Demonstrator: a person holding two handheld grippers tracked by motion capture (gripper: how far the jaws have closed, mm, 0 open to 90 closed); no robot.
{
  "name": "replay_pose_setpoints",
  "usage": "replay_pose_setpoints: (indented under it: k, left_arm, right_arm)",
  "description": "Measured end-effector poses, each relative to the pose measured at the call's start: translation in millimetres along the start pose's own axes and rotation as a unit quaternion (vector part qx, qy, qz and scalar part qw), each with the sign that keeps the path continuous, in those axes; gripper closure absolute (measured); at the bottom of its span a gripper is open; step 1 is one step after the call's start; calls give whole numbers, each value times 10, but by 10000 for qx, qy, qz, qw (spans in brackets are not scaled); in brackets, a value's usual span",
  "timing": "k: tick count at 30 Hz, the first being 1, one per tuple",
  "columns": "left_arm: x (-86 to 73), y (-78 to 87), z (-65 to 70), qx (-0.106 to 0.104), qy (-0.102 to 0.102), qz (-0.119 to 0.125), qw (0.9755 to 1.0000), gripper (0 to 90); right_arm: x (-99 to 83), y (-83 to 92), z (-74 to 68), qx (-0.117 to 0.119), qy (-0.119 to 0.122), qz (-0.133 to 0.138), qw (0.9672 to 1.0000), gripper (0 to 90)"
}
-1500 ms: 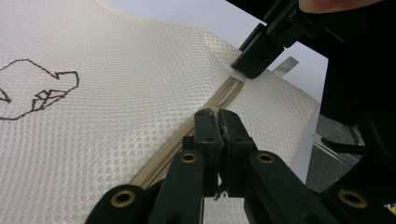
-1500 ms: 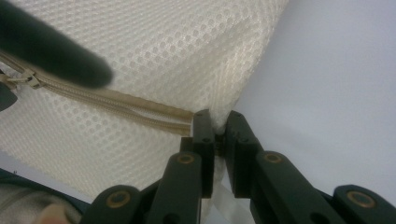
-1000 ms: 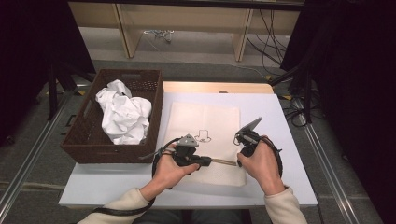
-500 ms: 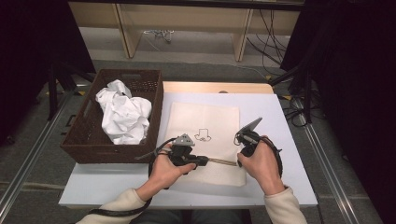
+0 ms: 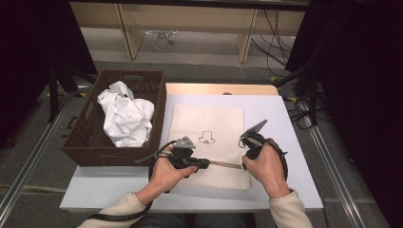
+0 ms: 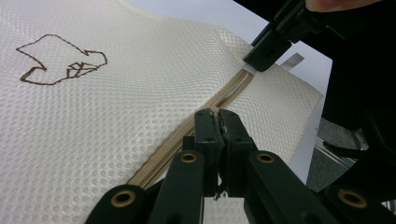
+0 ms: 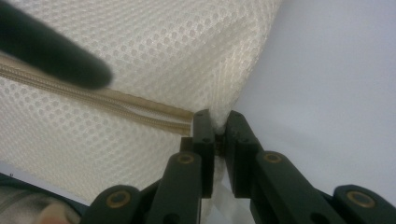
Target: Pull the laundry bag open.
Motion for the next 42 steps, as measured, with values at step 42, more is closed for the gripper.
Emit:
replay_pose_setpoints:
  k: [42]
  left_arm:
    - [-59,175,-118,112,24,37,9999,869]
  right_arm:
    - [0,-19,13,-138,136,62,9998,847]
Point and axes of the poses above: each handheld gripper's, and its own axes: y roughly backward along the jaws, x roughly out of its top, z roughly to its right, the point moved 1 cm from there along -y, roughly forward along the jaws, and after that the axes turned 14 degrees about y, right-handed, at the moved point
